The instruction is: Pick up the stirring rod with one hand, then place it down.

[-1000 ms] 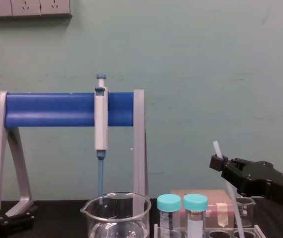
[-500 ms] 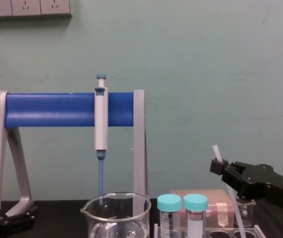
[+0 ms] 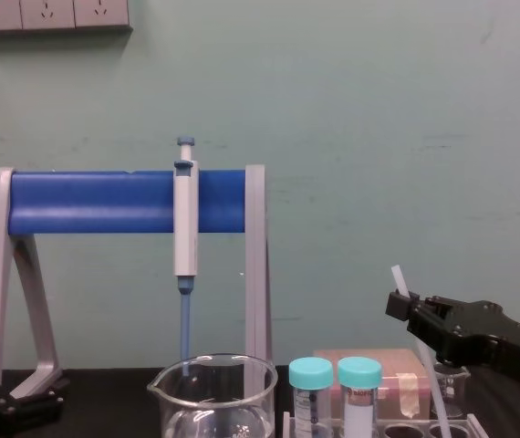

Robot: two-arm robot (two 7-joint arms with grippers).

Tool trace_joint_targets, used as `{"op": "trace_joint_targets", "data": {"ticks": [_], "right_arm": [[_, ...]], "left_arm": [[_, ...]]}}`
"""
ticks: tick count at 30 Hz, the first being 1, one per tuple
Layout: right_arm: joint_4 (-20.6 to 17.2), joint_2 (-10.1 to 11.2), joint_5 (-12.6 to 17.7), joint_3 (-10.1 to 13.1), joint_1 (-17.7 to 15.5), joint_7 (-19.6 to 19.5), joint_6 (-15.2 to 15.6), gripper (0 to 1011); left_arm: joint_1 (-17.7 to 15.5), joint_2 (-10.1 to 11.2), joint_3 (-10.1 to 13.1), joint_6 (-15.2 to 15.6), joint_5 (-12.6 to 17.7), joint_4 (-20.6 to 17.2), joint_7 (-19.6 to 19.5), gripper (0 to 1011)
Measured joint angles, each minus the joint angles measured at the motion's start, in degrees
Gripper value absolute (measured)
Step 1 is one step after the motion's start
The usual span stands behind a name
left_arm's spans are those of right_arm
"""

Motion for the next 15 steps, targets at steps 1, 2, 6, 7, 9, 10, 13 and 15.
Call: {"op": "trace_joint_targets", "data": {"ticks": [1,2,6,7,9,10,13,15], "right_arm": [[0.0,0.0,0.0,0.01,0.0,0.0,0.0,72],[0.0,0.0,0.0,0.01,0.0,0.0,-0.01,72],[0.0,0.0,0.02,0.02,0.0,0.01,-0.03,143],[0.0,0.0,0.03,0.03,0.0,0.01,-0.04,197],[0.0,0.0,0.04,0.04,0.0,0.01,-0.05,273],[0.0,0.0,0.05,0.04,0.0,0.01,-0.06,288],[0.0,0.0,0.06,0.04,0.0,0.02,-0.06,390],[0.0,0.0,0.07,0.04,0.0,0.02,-0.06,430]], "left_arm": [[0.0,0.0,0.0,0.0,0.0,0.0,0.0,1000],[0.0,0.0,0.0,0.0,0.0,0.0,0.0,1000],[0.0,0.0,0.0,0.0,0.0,0.0,0.0,1000],[0.0,0.0,0.0,0.0,0.0,0.0,0.0,1000],[0.0,0.0,0.0,0.0,0.0,0.0,0.0,1000],[0.0,0.0,0.0,0.0,0.0,0.0,0.0,1000],[0.0,0.0,0.0,0.0,0.0,0.0,0.0,1000],[0.0,0.0,0.0,0.0,0.0,0.0,0.0,1000]]}}
